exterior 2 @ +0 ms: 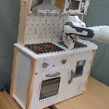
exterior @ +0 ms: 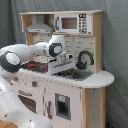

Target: Play with the kitchen

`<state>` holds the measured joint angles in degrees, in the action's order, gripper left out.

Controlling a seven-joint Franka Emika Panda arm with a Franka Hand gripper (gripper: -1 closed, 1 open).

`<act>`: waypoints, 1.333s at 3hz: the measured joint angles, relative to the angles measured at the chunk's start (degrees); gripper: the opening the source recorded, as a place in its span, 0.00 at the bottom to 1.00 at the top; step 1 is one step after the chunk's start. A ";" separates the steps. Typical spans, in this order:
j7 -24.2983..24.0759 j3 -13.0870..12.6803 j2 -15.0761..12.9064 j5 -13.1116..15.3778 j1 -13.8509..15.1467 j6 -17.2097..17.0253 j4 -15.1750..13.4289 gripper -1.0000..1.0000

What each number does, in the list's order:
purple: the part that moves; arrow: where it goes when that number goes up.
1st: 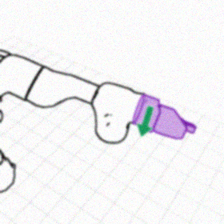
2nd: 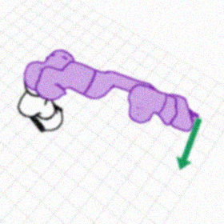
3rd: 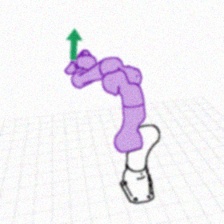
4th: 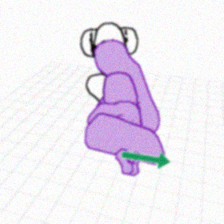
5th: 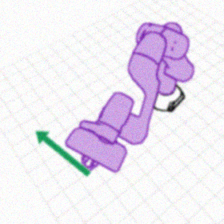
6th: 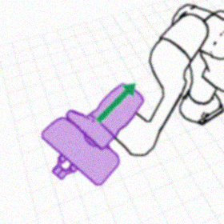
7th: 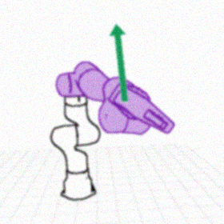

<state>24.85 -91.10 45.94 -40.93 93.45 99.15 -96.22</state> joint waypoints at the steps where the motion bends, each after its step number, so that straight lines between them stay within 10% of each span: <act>1: 0.03 -0.03 0.01 0.00 -0.13 -1.97 0.24 1.00; 2: 0.03 -0.03 0.01 0.00 -0.17 -2.42 0.30 0.00; 4: -3.54 1.75 0.04 0.23 -0.68 -9.27 3.32 0.00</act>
<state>21.31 -89.35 45.98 -40.71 92.77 89.88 -92.89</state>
